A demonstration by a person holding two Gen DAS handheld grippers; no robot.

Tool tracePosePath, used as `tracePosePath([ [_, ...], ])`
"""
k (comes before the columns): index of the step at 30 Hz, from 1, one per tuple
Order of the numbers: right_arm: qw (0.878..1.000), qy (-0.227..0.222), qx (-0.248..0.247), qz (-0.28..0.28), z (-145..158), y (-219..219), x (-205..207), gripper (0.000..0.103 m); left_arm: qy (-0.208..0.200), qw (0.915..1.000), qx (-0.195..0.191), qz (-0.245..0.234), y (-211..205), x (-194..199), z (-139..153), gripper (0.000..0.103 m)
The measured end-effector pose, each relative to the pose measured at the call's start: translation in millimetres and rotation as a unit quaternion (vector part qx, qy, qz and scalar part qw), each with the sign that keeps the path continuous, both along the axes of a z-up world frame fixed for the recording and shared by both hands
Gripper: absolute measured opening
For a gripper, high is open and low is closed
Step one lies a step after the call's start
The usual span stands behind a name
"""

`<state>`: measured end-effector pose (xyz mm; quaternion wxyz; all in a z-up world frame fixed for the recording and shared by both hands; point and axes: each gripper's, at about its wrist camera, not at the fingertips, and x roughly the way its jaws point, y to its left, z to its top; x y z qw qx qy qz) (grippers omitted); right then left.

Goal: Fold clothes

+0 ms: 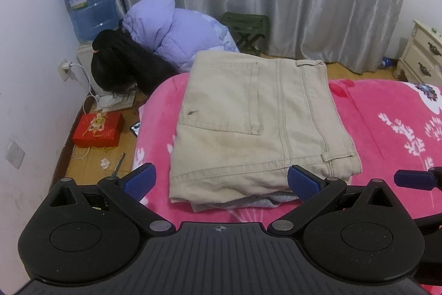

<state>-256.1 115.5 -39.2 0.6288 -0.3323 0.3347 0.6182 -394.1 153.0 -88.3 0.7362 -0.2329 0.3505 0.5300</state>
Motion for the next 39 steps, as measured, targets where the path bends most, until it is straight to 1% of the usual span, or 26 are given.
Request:
tracePosePath([
  [12,1.0,0.0,-0.003,-0.003,-1.2,2.0,0.1,0.078,0.003,1.0,-0.007,0.0,1.6,0.6,-1.0,0.102],
  [39,1.0,-0.002,-0.002,-0.005,-1.7,2.3,1.0,0.078,0.003,1.0,-0.002,0.003,0.9,0.9,-1.2,0.102],
])
